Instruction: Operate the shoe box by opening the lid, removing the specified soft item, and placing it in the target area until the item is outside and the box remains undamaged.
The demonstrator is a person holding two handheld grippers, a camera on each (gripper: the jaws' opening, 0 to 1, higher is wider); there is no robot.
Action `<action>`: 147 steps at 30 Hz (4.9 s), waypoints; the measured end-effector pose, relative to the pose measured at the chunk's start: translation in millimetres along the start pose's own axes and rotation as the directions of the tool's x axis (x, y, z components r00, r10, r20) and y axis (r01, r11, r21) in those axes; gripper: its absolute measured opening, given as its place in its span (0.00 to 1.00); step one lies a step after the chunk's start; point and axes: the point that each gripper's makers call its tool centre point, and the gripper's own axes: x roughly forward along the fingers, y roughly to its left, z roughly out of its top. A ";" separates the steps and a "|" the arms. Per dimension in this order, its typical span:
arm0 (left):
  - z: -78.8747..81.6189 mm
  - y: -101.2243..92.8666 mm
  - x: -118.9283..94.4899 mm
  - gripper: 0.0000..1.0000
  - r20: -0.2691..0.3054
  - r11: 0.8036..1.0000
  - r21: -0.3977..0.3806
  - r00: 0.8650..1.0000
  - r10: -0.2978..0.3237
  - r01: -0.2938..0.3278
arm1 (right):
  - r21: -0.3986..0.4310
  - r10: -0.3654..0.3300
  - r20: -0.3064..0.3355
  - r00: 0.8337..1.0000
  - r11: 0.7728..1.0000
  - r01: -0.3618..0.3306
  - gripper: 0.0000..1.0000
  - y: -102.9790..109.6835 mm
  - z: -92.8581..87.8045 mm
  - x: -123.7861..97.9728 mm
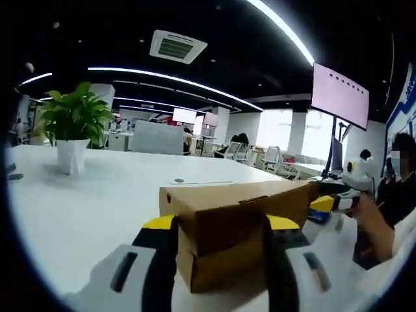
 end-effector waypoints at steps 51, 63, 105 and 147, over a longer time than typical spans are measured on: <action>2.5 -7.8 -12.9 0.62 0.001 0.919 0.394 1.000 -0.013 0.011 | 0.027 0.008 0.003 1.000 1.000 -0.008 0.72 -0.1 7.0 -13.4; 22.2 -24.8 -31.9 0.64 0.053 0.902 0.431 0.998 -0.029 0.003 | 0.031 0.066 0.084 0.994 0.997 -0.069 0.80 7.3 26.0 -25.5; 6.7 -26.5 -51.7 0.53 -0.019 0.433 0.901 1.000 -0.002 0.018 | -0.758 0.145 0.169 0.975 0.651 0.034 0.58 49.5 43.4 -49.4; -22.7 -6.0 -24.3 0.47 0.042 0.161 0.984 0.971 0.236 -0.082 | -0.953 -0.107 0.066 0.992 0.289 0.095 0.41 2.7 -4.4 -34.5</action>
